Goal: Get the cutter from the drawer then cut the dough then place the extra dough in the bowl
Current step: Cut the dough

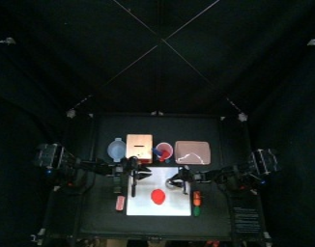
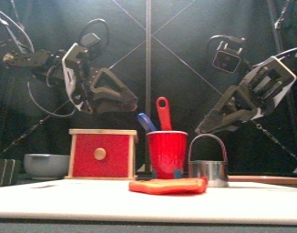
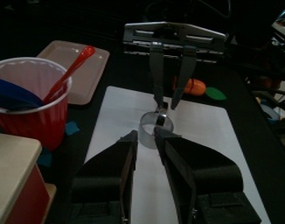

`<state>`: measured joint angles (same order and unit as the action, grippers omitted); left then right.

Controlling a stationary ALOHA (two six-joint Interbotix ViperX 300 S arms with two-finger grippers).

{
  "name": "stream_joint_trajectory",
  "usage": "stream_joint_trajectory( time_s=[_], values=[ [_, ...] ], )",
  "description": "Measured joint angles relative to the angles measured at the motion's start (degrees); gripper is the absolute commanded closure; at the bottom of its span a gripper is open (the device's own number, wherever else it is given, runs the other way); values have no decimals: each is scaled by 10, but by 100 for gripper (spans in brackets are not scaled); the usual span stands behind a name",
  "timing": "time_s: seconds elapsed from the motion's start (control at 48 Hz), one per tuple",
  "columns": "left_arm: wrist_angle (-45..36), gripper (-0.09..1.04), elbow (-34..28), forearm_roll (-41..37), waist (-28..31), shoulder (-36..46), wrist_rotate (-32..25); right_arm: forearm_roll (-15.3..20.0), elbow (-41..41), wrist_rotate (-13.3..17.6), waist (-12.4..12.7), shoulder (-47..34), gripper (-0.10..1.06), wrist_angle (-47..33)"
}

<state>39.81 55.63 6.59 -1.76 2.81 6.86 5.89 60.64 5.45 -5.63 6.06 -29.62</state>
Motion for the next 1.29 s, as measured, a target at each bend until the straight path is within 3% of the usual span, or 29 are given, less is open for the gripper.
stream_joint_trajectory(
  time_s=[0.333, 0.625, 0.896, 1.292],
  values=[
    [0, 28, 1, 0, -1, 0, 1, -4, -1, 1, 11, 5, 30, 13],
    [0, 28, 4, 0, -1, 0, 0, -18, -2, -2, 14, 38, 15, 16],
    [0, 28, 6, 0, -1, 0, 1, -16, 10, 4, 16, 51, 15, 24],
    [0, 28, 6, 4, -1, 0, 2, -14, 3, 4, 15, -4, 20, 26]
  ],
)
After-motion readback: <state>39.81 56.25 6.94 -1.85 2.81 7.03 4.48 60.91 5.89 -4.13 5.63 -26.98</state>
